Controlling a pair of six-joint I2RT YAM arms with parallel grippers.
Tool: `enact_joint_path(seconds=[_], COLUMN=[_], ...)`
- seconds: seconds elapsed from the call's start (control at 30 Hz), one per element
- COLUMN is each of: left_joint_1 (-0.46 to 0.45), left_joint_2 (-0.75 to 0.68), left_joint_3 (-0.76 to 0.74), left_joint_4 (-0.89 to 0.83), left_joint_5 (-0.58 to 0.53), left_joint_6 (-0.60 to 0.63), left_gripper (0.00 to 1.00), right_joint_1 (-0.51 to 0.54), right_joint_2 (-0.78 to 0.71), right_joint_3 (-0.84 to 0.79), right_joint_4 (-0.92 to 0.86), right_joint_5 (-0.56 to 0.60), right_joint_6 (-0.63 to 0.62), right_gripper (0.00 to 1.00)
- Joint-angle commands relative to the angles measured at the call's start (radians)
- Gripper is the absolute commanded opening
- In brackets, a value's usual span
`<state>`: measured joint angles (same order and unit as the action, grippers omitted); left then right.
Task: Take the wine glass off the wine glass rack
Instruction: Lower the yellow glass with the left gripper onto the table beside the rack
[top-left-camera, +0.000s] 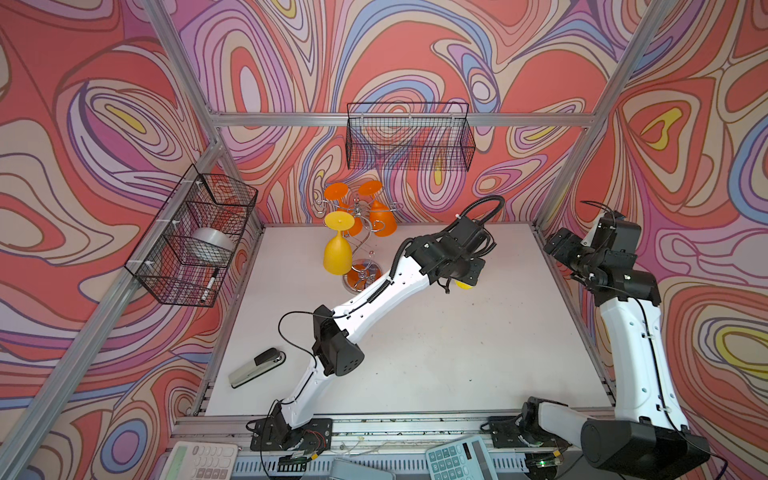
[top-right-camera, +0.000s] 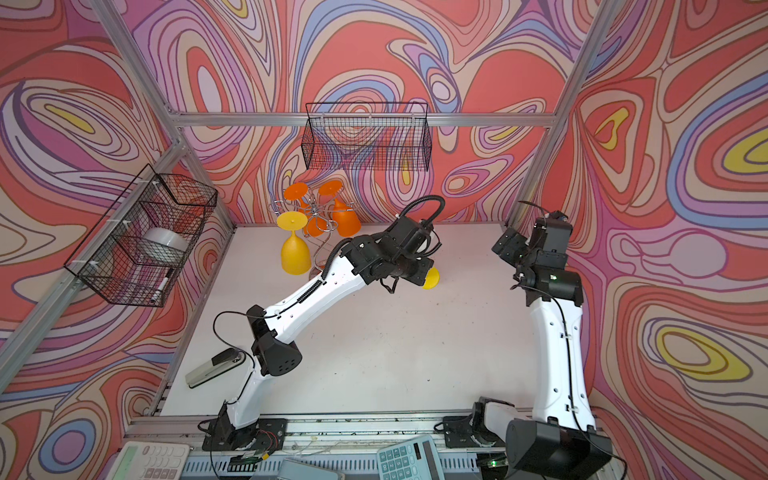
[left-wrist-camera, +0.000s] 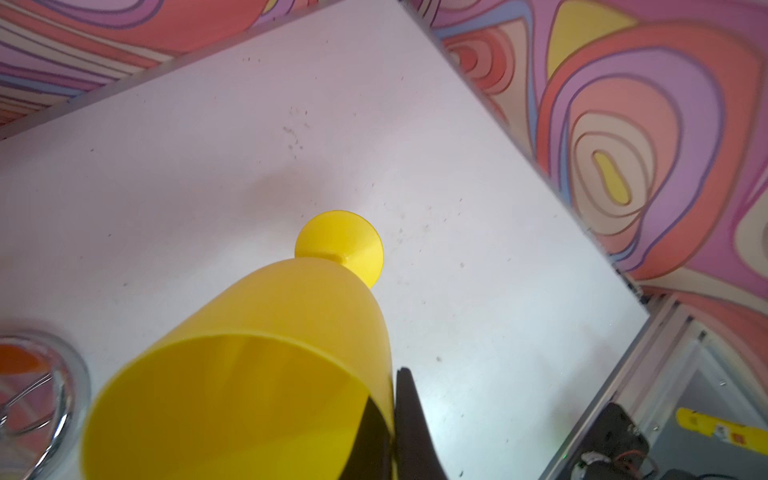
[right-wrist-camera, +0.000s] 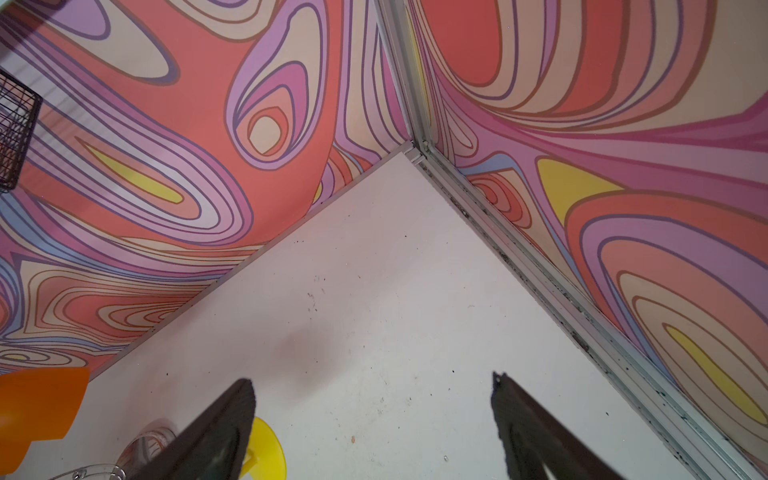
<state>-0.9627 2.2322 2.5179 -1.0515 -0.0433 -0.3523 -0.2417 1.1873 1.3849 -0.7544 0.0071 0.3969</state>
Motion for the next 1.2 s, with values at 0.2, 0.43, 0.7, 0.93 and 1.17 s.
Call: enact_joint_path(seconds=[0.2,0.43,0.7,0.93,1.17], left_joint_1=[-0.002,0.001,0.025,0.066,0.082], left_joint_2=[0.049,0.09,0.103,0.086,0.059], left_joint_3=[0.026,0.015,0.009,-0.019,-0.061], left_joint_4=[-0.289,-0.333,-0.321,-0.338,-0.356], left_joint_5=[-0.115,-0.138,-0.081,-0.072,-0.061], left_joint_6=[0.121,0.151,0.16,0.154,0.154], left_gripper=[0.0,0.0,0.0,0.0,0.0], right_joint_1=[-0.005,-0.004,-0.005,-0.005,-0.002], right_joint_2=[0.001,-0.009,-0.011,-0.005,-0.002], right_joint_3=[-0.032,-0.055,-0.046,-0.036,-0.036], right_joint_4=[0.01,0.03,0.019,0.024,0.024], right_joint_5=[0.005,-0.025,-0.046,-0.075,-0.101], right_joint_6=[-0.025,-0.023,-0.024,-0.021,-0.027], right_gripper=[0.92,0.92,0.91,0.9,0.89])
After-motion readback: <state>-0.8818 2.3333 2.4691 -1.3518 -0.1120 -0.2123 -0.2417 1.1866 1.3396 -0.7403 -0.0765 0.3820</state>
